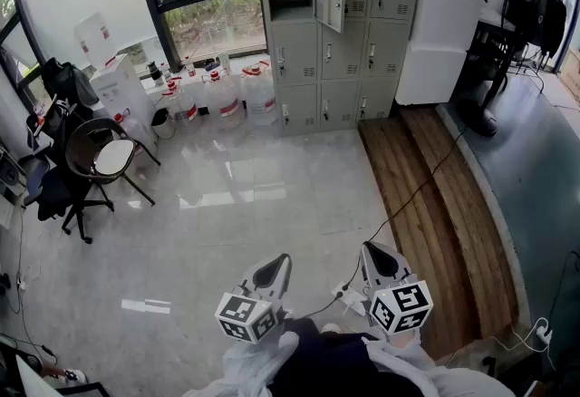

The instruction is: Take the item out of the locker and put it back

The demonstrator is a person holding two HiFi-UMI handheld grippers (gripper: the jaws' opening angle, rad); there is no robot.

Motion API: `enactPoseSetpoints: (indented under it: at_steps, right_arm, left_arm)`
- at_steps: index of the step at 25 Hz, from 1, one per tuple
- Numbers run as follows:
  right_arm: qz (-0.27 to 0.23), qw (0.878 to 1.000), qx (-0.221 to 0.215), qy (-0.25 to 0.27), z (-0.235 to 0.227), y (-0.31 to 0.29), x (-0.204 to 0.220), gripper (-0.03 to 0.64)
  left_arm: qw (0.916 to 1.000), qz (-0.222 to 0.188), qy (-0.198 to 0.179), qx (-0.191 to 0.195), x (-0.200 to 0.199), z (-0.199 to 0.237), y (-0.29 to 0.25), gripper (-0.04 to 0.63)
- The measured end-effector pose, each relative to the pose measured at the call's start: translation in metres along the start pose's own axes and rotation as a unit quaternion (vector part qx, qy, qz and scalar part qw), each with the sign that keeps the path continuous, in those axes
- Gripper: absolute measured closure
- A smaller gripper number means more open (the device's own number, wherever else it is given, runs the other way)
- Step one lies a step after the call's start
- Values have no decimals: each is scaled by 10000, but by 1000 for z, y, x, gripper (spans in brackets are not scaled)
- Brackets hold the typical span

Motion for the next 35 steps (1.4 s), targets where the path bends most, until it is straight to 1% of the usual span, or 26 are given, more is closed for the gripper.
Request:
enactPoseSetpoints:
  at_steps: [4,8,12,15,18,22,26,29,30,32,34,35]
  right_arm:
    - [11,9999,12,-113,-13,9,0,618]
    - [11,9998,-111,-141,-10,14,-4,618]
    - [-208,9993,-186,-253,-12,18,-7,618]
    - [-235,9992,-253,-189,-13,22,-6,618]
    - [-221,9995,-207,-126,-16,26,-7,618]
    - [-291,9994,-142,-110,-19,27,-13,618]
    - [-343,9992,-215,-2,-16,22,-16,526]
    - [-283,9993,-248,-7,-18,13,-16,512]
    - [-262,9993,-251,-9,-19,10,-16,498]
    - [-225,9994,-251,-22,-22,0,-17,457]
    - [-197,9995,-252,-33,-25,-14,-22,397]
    - [-185,9995,-263,-37,-27,-22,-25,382]
  left_arm:
    - [9999,9,-112,3,-4,-15,-1,588]
    - [9999,41,-142,-85,-8,-20,2,588]
    - [9997,26,-193,-131,-8,-28,1,588]
    - [9997,9,-157,-193,-5,-33,2,588]
    - [9997,13,-144,-214,-4,-39,1,588]
    - [9995,-84,-163,-262,-15,-46,2,588]
    - [9993,-105,-146,-319,-19,-41,0,588]
    - [9993,-122,-118,-337,-19,-35,-7,588]
    - [9993,-117,-110,-336,-19,-32,-10,588]
    - [9994,-94,-105,-322,-18,-25,-19,588]
    - [9994,-66,-97,-312,-19,-14,-29,588]
    - [9994,-67,-99,-313,-21,-8,-35,588]
Point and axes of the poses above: the fingertips, and each gripper's own axes: y backward along the fingers, z to its left, x out of its underside, the point moved 6 cm from there along y, backward along the fingers, and after that the axes turned 15 degrees about -y, right-handed, at the moved point
